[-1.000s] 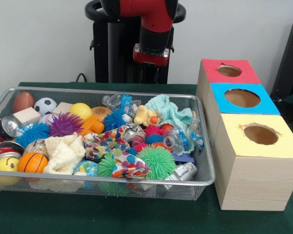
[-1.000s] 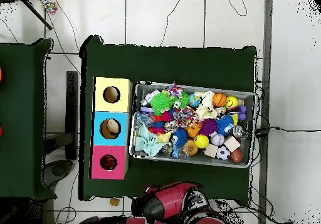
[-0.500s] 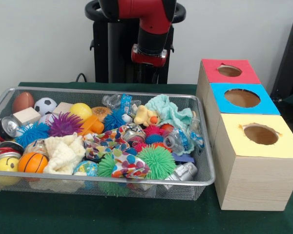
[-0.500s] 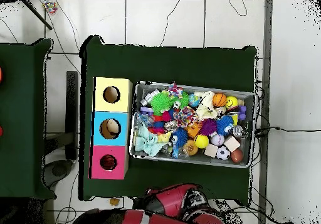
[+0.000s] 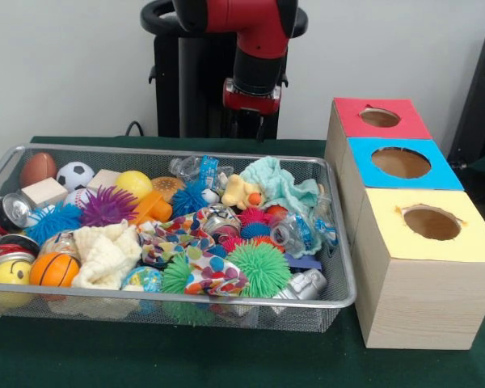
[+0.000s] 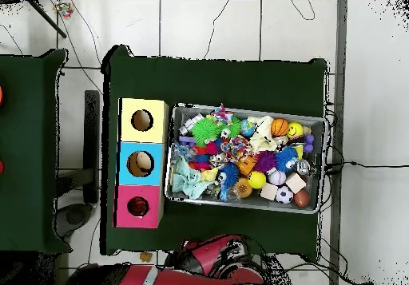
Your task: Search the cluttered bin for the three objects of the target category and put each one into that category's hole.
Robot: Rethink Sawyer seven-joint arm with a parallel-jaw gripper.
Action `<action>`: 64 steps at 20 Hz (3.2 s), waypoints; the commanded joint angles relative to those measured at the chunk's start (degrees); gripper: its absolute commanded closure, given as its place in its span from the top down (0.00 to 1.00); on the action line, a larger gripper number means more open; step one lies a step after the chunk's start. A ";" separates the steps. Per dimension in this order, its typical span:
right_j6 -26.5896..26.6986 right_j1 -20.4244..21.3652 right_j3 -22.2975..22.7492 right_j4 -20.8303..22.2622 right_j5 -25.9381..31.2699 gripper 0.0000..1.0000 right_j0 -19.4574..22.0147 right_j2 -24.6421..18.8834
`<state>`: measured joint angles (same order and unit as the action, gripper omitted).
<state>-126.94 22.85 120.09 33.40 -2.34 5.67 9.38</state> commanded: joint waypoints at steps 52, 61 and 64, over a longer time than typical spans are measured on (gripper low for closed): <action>-3.86 2.67 -13.91 -11.20 9.98 1.00 1.16 -5.20; -1.21 2.61 -15.88 -11.60 12.93 1.00 4.36 -8.07; -0.57 3.26 -15.31 -11.03 13.37 1.00 5.75 -9.04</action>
<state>-126.94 25.64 113.27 24.93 5.20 8.45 7.02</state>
